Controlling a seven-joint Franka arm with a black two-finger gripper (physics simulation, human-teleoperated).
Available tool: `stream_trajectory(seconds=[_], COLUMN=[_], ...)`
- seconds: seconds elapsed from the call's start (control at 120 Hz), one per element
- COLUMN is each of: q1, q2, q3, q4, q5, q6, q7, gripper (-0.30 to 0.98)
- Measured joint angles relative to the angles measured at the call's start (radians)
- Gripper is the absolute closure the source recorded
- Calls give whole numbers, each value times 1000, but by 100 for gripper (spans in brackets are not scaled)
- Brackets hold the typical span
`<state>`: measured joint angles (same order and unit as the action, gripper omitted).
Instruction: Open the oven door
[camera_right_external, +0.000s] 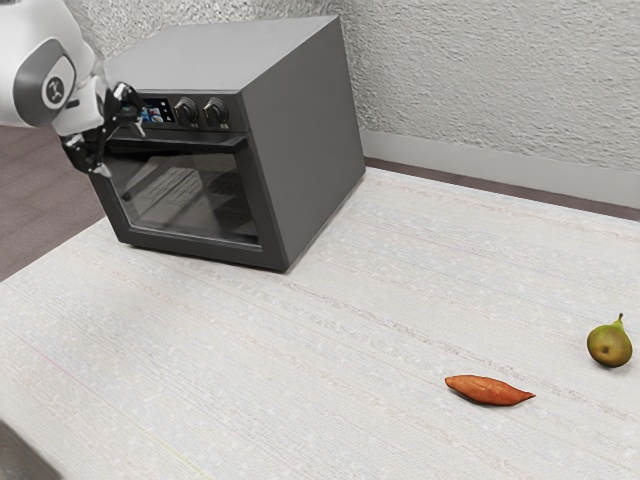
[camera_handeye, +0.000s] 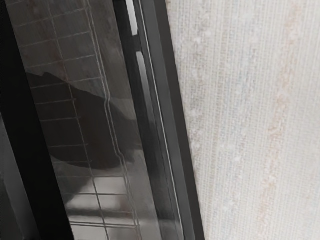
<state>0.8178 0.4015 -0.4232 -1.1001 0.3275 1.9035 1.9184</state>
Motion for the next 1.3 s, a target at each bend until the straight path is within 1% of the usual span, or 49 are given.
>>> stream_trajectory(seconds=[0.325, 0.475, 0.533, 0.567, 0.617, 0.667, 0.683, 0.7, 0.733, 0.75, 0.767, 0.775, 0.8, 0.817, 0.833, 0.858, 0.875, 0.908, 0.95, 0.975, 1.008, 1.067, 1.125, 1.2, 1.217, 1.267, 1.3], q1=[-5, -8, -9, -7, -8, -10, -16, -32, -123, -193, -279, -315, -396, -417, -420, -392, -368, -332, -315, -308, -305, -301, -295, -300, -330, -552, -650], q2=[4, 2, -22, -65, -191, -431, -529, -663, -960, -1115, -1247, -1294, -1392, -1378, -1322, -1181, -1076, -848, -620, -514, -410, -280, -209, -186, -186, -192, -192], q3=[2, 2, 5, 6, 26, 65, 80, 100, 145, 164, 175, 181, 195, 199, 200, 178, 153, 103, 60, 28, 3, -15, -18, -2, 27, 266, 379], q4=[-1, -11, -45, -111, -296, -604, -719, -854, -1100, -1190, -1207, -1182, -1094, -950, -780, -536, -408, -216, -85, -40, -5, 13, 14, -7, -10, -16, -18], q5=[-2, -1, 0, 12, 30, 38, 40, 42, 44, 45, 46, 45, 39, 19, -13, -68, -101, -153, -183, -188, -192, -201, -222, -248, -249, -259, -272], q6=[4, 4, 4, 10, 37, 90, 107, 123, 142, 135, 109, 91, 38, -4, -47, -115, -159, -238, -317, -356, -402, -465, -513, -549, -555, -568, -575], q7=[17, 20, 21, 19, 12, 2, -2, -7, -18, -25, -34, -40, -57, -72, -89, -116, -135, -174, -220, -247, -281, -331, -375, -422, -432, -461, -479], gripper=[-2, 0, 2, 2, 6, 21, 19, 18, 14, 13, 12, 11, 10, 9, 8, 7, 6, 5, 4, 4, 3, 2, 2, 1, 1, 1, 1])
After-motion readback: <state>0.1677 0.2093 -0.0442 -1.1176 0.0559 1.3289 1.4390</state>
